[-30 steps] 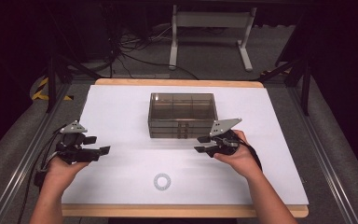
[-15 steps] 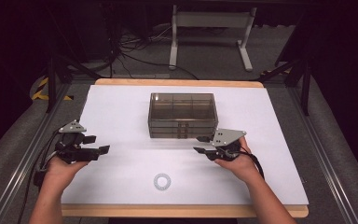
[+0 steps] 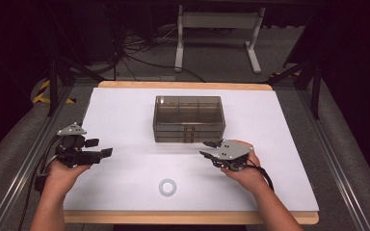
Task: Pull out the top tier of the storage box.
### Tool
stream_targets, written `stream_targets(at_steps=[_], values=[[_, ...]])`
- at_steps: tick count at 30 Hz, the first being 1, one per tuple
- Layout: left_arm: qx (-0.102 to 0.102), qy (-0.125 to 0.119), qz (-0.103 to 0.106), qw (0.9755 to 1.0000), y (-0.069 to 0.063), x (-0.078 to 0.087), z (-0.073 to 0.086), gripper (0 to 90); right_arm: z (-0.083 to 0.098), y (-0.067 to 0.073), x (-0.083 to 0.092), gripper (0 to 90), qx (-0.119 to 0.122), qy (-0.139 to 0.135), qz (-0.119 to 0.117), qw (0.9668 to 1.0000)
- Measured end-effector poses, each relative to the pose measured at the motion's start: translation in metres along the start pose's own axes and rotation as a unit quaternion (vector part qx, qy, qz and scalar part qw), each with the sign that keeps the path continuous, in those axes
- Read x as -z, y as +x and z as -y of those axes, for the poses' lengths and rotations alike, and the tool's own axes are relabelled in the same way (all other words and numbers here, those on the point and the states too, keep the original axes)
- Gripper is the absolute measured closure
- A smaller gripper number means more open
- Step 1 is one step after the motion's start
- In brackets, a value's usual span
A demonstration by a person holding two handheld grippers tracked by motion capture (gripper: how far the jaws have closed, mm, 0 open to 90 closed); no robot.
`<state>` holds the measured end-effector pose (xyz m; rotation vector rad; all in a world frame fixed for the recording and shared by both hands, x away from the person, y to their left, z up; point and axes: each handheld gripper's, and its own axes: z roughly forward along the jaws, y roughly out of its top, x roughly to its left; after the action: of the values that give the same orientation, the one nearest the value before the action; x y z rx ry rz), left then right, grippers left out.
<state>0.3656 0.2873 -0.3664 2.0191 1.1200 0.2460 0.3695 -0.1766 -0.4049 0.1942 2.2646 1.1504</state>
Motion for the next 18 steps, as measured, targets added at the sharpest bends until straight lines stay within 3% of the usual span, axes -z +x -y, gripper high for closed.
stream_targets(at_steps=[3, 8, 18], values=[[-0.001, -0.002, -0.002, 1.0000, 0.000, 0.000, 0.000, 29.5, -0.002, 0.006, 0.000, 67.5, 0.027, 0.007, 0.026, 0.9993], [-0.002, -0.001, -0.003, 1.0000, 0.000, -0.002, -0.001, 29.5, -0.002, 0.013, -0.001, 67.6, 0.051, 0.020, 0.049, 0.9973], [-0.004, -0.004, -0.008, 0.9999, 0.002, -0.004, -0.003, 29.7, 0.001, 0.024, -0.007, 66.1, 0.098, 0.042, 0.109, 0.9883]])
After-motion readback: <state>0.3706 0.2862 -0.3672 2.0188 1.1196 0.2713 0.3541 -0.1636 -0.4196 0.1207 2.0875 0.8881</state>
